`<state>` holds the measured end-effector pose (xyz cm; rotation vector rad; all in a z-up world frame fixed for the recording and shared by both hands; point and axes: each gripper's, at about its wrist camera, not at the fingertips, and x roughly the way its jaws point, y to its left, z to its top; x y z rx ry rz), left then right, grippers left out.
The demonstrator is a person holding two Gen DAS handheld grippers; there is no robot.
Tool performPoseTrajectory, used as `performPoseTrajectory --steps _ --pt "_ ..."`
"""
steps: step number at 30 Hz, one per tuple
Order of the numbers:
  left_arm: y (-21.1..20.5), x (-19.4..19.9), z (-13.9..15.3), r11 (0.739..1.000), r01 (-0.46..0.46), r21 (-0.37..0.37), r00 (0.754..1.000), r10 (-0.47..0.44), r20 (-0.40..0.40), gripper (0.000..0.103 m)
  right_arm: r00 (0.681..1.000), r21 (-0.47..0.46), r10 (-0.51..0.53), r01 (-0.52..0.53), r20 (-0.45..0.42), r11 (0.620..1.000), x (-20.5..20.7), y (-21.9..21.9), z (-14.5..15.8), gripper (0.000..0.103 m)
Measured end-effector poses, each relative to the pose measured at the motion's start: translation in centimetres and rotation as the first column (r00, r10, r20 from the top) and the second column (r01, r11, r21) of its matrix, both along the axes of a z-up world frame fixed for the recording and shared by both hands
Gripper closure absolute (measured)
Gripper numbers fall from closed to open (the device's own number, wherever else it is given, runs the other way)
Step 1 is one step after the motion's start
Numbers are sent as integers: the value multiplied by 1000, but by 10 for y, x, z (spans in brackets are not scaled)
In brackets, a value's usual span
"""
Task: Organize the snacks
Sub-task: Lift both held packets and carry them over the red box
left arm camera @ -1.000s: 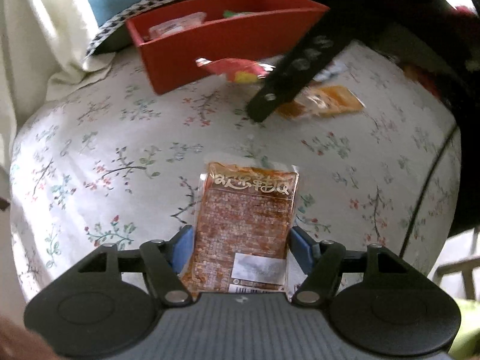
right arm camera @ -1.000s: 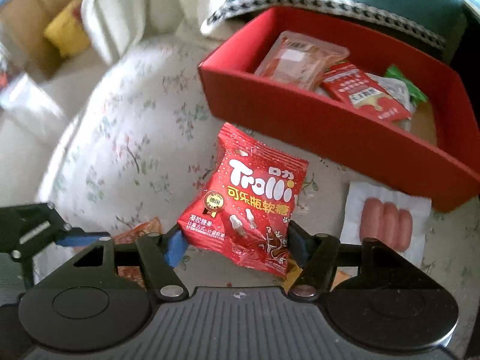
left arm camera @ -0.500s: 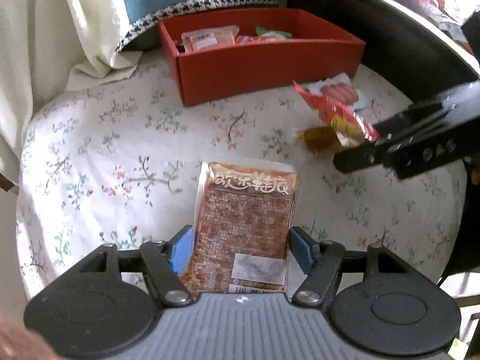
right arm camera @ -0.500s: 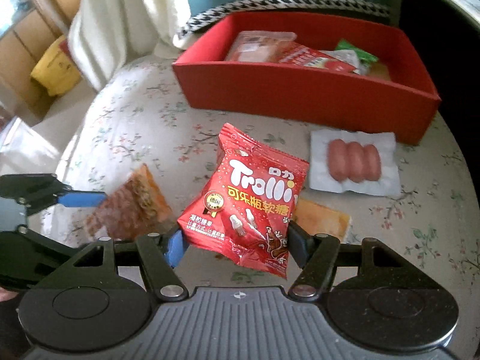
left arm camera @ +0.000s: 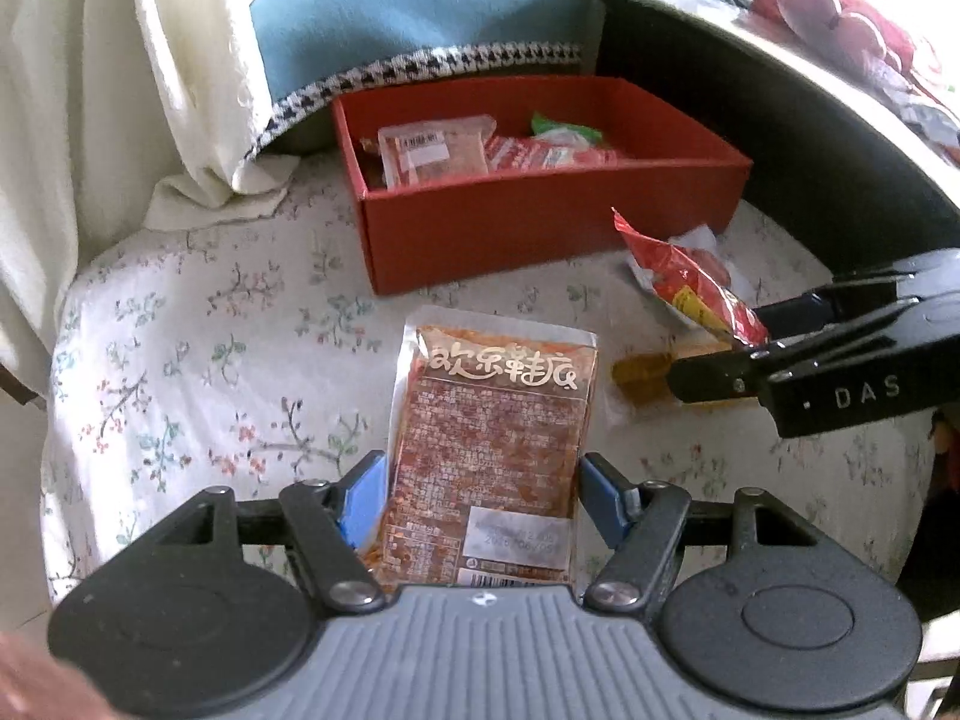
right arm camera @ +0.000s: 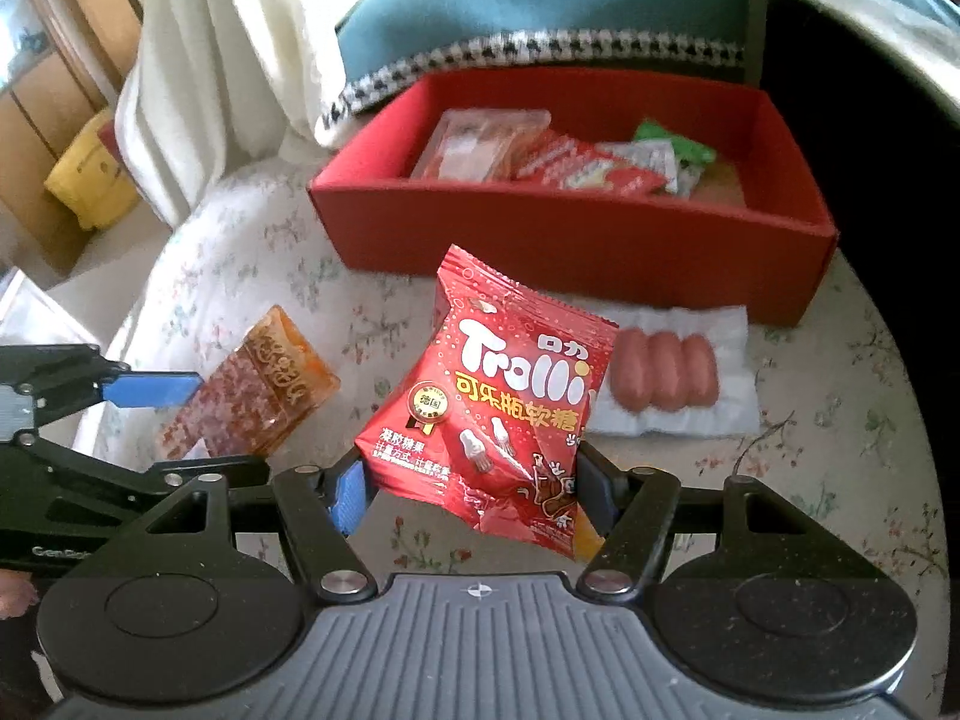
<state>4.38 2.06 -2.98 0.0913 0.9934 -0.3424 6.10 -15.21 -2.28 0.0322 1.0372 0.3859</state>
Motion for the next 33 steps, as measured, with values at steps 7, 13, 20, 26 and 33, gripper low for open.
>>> performPoseTrajectory --steps 7,13,20,26,33 --pt "-7 12 10 1000 -18 -3 998 18 55 41 999 27 -25 24 46 999 5 -8 7 29" --pt "-9 19 14 999 -41 -7 996 41 74 41 995 44 -53 49 80 998 10 -16 11 29" --pt "-12 29 21 998 -61 -18 991 63 114 41 991 55 -65 59 116 997 20 -19 15 29" --pt "-14 37 26 996 -84 -20 985 86 152 41 987 64 -85 77 139 995 29 -22 20 29" --pt "-15 49 33 992 -118 -44 974 124 190 41 978 90 -117 102 171 991 42 -27 30 28"
